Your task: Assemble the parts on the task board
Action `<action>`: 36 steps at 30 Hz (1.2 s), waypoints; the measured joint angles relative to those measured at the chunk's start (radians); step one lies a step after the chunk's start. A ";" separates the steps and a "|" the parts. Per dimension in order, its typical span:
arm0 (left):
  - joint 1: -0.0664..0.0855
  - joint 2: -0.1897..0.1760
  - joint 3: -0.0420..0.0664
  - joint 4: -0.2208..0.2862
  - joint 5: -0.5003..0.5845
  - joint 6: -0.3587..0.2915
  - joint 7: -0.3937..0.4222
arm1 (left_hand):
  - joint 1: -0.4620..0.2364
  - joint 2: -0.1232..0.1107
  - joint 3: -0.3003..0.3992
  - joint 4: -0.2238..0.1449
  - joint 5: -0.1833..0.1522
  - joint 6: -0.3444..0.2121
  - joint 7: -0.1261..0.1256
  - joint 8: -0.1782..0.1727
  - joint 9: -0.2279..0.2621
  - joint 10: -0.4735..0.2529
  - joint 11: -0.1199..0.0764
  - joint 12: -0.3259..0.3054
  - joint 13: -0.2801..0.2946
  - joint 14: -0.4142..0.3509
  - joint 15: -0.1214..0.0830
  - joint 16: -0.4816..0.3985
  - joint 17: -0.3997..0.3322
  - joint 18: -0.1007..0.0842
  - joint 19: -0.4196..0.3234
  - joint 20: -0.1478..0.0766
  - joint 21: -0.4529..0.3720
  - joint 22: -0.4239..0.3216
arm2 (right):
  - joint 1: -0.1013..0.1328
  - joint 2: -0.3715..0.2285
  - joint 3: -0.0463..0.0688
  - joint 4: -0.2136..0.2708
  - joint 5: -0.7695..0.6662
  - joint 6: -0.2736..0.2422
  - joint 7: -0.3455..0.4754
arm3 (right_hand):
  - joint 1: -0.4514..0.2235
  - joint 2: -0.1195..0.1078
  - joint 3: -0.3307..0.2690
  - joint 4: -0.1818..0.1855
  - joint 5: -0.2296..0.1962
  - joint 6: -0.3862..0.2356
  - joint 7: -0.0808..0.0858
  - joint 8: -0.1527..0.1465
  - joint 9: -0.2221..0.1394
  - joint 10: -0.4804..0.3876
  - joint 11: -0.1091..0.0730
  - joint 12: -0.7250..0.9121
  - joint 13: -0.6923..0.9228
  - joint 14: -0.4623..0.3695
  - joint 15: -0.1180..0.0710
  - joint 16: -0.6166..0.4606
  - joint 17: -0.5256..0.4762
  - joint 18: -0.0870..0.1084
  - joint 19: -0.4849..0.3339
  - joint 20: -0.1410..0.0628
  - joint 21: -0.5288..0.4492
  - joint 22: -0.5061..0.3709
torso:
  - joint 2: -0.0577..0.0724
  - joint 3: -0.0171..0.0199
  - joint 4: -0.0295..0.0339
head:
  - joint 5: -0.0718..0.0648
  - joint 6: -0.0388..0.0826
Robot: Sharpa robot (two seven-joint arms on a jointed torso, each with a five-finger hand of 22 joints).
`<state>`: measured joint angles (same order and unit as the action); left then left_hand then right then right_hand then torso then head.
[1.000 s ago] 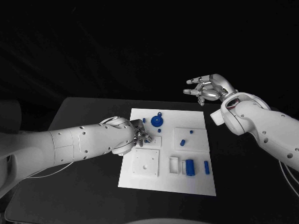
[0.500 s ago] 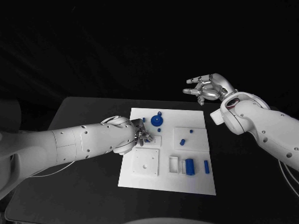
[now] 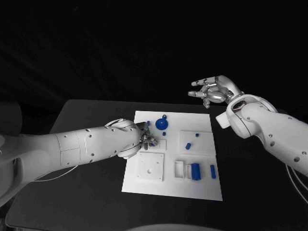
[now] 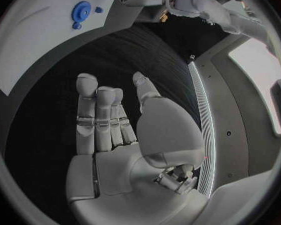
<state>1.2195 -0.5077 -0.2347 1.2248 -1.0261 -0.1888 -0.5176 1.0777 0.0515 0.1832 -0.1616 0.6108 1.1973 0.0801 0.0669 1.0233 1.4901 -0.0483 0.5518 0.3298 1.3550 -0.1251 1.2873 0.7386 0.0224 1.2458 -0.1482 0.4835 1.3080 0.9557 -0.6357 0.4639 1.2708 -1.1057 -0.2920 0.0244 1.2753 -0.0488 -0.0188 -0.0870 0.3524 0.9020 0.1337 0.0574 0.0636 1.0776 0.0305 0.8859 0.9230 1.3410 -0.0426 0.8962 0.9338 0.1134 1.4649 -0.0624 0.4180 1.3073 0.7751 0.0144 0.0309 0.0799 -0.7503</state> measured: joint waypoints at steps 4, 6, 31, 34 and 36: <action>-0.001 0.003 0.000 -0.005 -0.001 0.001 0.000 | 0.027 -0.005 -0.034 0.033 -0.102 0.002 -0.002 0.006 -0.001 0.000 0.000 0.000 0.000 0.000 0.000 0.001 -0.008 0.000 0.000 0.000 0.000 0.000 | 0.000 0.000 0.000 -0.001 0.000 0.000 0.000 | 0.000 0.000 0.000 0.000 0.000 0.000 0.000 0.000 0.000 -0.002 -0.002 0.000 -0.001 0.000 0.000 0.000 -0.001 0.000 0.000 0.000 -0.004 0.000 | 0.000 -0.0001 -0.0001 | 0.000 -0.001; -0.002 0.005 0.000 -0.008 -0.002 0.001 0.000 | 0.047 -0.015 -0.068 0.063 -0.142 0.003 -0.003 0.006 -0.002 0.000 0.000 0.000 -0.002 0.000 -0.001 -0.006 -0.018 0.000 0.000 0.000 -0.002 0.000 | 0.000 0.000 0.000 -0.001 0.000 0.000 0.000 | 0.000 0.000 0.000 0.000 0.000 0.000 0.000 0.000 0.000 -0.004 -0.004 0.000 -0.001 0.000 0.000 0.000 -0.001 0.000 0.000 0.000 -0.005 0.000 | 0.000 -0.0001 0.0000 | -0.001 -0.001; -0.007 0.002 0.000 -0.022 0.002 0.013 0.012 | 0.084 -0.091 -0.153 0.246 -0.260 0.136 -0.128 -0.003 -0.007 -0.031 -0.031 0.000 0.003 -0.012 -0.014 -0.006 -0.033 0.000 0.007 0.000 -0.011 0.000 | 0.000 0.002 0.000 -0.005 -0.001 0.001 0.000 | -0.008 0.000 0.000 0.000 0.000 0.001 -0.001 0.000 0.000 -0.004 -0.004 0.000 -0.001 0.000 0.000 0.000 -0.001 0.000 0.000 0.000 -0.009 0.000 | 0.000 -0.0016 0.0007 | -0.005 -0.002; -0.008 0.000 0.000 -0.022 0.003 0.013 0.014 | 0.082 -0.101 -0.152 0.264 -0.282 0.136 -0.132 -0.003 -0.003 -0.031 -0.031 0.000 0.005 -0.012 -0.014 -0.006 -0.032 0.000 0.007 0.000 -0.011 0.000 | 0.000 0.002 0.000 -0.005 -0.001 0.001 0.000 | -0.008 0.000 0.000 0.000 0.000 0.001 -0.001 0.000 0.000 -0.004 -0.004 0.000 -0.001 0.000 0.000 0.000 -0.001 0.000 0.000 0.000 -0.009 0.000 | 0.000 -0.0016 0.0006 | -0.006 -0.003; -0.009 -0.002 0.000 -0.022 0.004 0.014 0.016 | 0.075 -0.109 -0.150 0.276 -0.321 0.143 -0.129 -0.003 -0.001 -0.031 -0.031 0.000 0.005 -0.012 -0.014 -0.006 -0.031 0.000 0.007 0.000 -0.011 0.000 | 0.000 0.002 0.000 -0.005 -0.001 0.001 0.000 | -0.008 0.000 -0.003 0.003 0.000 0.001 -0.001 0.000 0.000 -0.004 -0.004 0.000 -0.001 0.000 0.000 0.000 -0.002 0.000 0.000 0.000 -0.009 0.000 | 0.000 -0.0016 0.0007 | -0.007 -0.003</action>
<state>1.2107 -0.5092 -0.2351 1.2030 -1.0219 -0.1745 -0.5016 1.1528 -0.0579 0.0336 0.1142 0.2901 1.3398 -0.0485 0.0638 1.0226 1.4590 -0.0792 0.5515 0.3352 1.3433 -0.1390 1.2815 0.7081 0.0227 1.2529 -0.1482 0.4722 1.3076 0.9556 -0.6337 0.4639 1.2654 -1.1065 -0.2905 0.0242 1.2671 -0.0487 -0.0218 -0.0839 0.3524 0.9026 0.1331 0.0574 0.0636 1.0739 0.0268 0.8859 0.9218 1.3411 -0.0427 0.8963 0.9317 0.1131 1.4649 -0.0624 0.4093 1.3073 0.7749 0.0128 0.0315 0.0729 -0.7532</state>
